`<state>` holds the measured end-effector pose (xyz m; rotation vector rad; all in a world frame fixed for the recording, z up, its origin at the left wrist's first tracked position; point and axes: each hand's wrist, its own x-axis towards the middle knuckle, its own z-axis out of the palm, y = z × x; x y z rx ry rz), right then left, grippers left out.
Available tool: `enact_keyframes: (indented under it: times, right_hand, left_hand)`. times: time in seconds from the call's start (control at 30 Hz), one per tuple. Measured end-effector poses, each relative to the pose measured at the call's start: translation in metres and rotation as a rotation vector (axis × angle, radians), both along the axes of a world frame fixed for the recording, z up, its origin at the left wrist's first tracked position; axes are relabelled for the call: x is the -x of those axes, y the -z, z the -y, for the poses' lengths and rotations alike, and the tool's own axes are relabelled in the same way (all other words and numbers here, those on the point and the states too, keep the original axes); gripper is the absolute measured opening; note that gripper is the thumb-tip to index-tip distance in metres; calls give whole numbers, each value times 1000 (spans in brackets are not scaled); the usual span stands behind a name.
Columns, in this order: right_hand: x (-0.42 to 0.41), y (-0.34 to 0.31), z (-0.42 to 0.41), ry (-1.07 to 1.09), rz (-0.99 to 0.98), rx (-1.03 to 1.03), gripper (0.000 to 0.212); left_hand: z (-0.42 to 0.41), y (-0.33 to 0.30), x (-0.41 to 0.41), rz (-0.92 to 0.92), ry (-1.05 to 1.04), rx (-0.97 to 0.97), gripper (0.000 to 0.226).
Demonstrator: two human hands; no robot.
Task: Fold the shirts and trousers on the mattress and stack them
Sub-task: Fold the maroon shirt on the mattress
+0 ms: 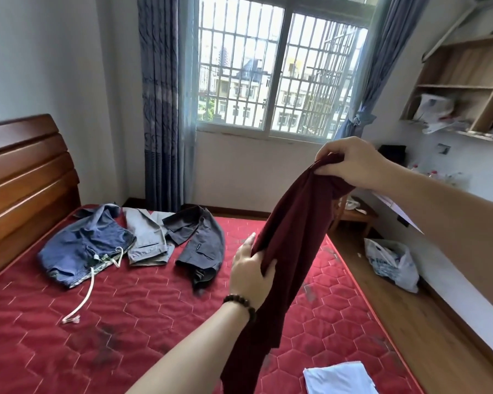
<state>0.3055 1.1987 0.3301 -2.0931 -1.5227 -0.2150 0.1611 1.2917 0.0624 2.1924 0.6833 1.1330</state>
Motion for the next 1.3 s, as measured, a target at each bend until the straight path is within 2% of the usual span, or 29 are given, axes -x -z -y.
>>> enact_keyframes:
  times: [0.17, 0.33, 0.5, 0.7, 1.1, 1.23, 1.3]
  right_hand:
    - [-23, -16, 10, 15, 10, 5, 10]
    - [-51, -32, 17, 54, 64, 11, 11]
    - [-81, -35, 25, 80, 78, 26, 12]
    - [-117, -27, 34, 95, 0, -32, 16]
    - [-164, -3, 0, 84, -66, -71, 14]
    - [-176, 15, -20, 55, -132, -93, 21]
    - [-184, 22, -29, 44, -149, -114, 25]
  left_hand:
    - [-15, -1, -13, -73, -7, 53, 19]
    - [-36, 7, -8, -153, 37, 84, 21]
    - [-74, -9, 17, -109, 29, 76, 18]
    - [-127, -59, 52, -61, 21, 5, 25]
    - [-180, -105, 59, 44, -3, 170, 29]
    - [-196, -113, 54, -20, 28, 233, 18]
    - [-207, -120, 52, -79, 70, 241, 21]
